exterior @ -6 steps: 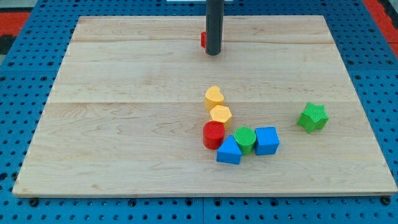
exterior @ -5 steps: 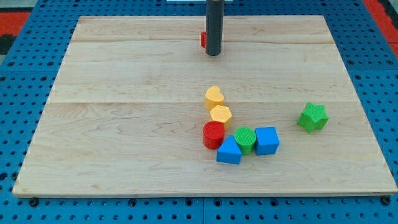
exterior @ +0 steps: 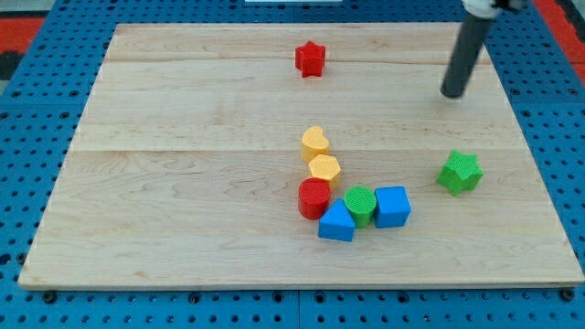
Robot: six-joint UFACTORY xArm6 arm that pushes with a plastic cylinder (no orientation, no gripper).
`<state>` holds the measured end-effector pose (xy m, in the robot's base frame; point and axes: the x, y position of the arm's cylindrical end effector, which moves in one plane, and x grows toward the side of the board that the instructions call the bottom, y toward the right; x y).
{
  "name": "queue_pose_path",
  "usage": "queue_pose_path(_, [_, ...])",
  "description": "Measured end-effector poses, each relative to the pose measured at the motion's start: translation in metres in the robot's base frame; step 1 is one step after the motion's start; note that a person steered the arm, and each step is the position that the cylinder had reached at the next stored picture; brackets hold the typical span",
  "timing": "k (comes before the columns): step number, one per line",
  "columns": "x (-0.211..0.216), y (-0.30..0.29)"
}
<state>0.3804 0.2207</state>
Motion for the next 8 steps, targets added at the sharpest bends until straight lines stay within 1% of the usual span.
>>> queue_pose_path(1, [0.062, 0.019])
queue_pose_path(3, [0.065, 0.020])
queue_pose_path(4, [0.060, 0.011])
queue_pose_path(5, [0.036, -0.011])
queue_pose_path(6, [0.001, -0.038])
queue_pose_path(7, [-0.012, -0.050])
queue_pose_path(8, [-0.012, -0.051])
